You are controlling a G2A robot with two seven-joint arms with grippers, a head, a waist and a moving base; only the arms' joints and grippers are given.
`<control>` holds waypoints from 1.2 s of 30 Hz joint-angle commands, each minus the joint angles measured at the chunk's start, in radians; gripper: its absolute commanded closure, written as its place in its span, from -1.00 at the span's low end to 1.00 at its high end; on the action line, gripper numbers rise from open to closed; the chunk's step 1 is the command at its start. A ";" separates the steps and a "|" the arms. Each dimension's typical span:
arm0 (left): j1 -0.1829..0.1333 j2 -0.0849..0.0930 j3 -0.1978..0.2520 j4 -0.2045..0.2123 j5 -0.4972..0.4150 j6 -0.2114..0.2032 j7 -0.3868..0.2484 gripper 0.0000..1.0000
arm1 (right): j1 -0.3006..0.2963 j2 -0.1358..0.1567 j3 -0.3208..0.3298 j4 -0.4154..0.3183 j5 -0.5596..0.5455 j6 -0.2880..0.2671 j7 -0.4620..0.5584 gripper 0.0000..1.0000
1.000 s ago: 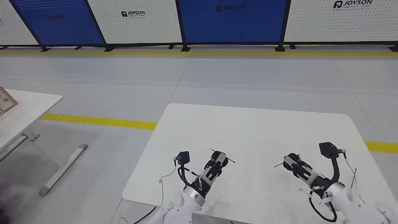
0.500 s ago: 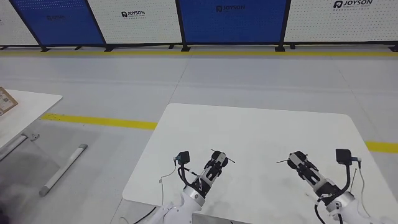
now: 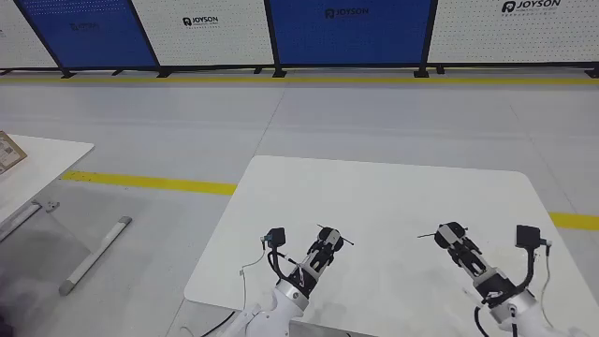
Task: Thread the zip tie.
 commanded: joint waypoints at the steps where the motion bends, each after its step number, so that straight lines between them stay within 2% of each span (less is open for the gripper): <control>1: 0.000 0.000 0.000 0.000 0.000 0.000 0.000 1.00 | 0.004 -0.011 -0.012 0.002 0.000 -0.049 -0.051 1.00; 3: 0.000 0.000 0.000 0.000 0.000 0.000 0.000 1.00 | 0.010 -0.021 -0.026 0.001 -0.007 -0.083 -0.096 1.00; 6: 0.000 0.000 0.000 0.000 0.000 0.000 0.000 1.00 | 0.030 -0.040 -0.058 -0.002 -0.032 -0.085 -0.140 1.00; 11: 0.000 0.000 0.000 0.000 0.000 0.000 0.000 1.00 | 0.112 -0.084 -0.156 0.084 -0.034 -0.082 -0.158 1.00; 13: 0.000 0.000 0.000 0.000 0.000 0.000 0.000 1.00 | 0.129 -0.096 -0.172 0.099 -0.016 -0.085 -0.178 1.00; 25: -0.001 0.000 0.001 0.001 0.000 0.001 0.000 1.00 | 0.129 -0.096 -0.172 0.099 -0.016 -0.085 -0.178 1.00; 27: -0.009 -0.002 0.013 0.004 0.010 0.009 0.002 1.00 | 0.129 -0.096 -0.172 0.099 -0.016 -0.085 -0.178 1.00; 32: -0.035 -0.013 0.086 0.018 0.070 0.035 0.022 1.00 | 0.129 -0.096 -0.172 0.099 -0.016 -0.085 -0.178 1.00; 34: -0.059 -0.019 0.111 0.038 0.079 0.044 0.030 1.00 | 0.129 -0.096 -0.172 0.099 -0.016 -0.085 -0.178 1.00; 36: -0.092 -0.027 0.134 0.077 0.068 0.055 0.038 1.00 | 0.129 -0.096 -0.172 0.099 -0.016 -0.085 -0.178 1.00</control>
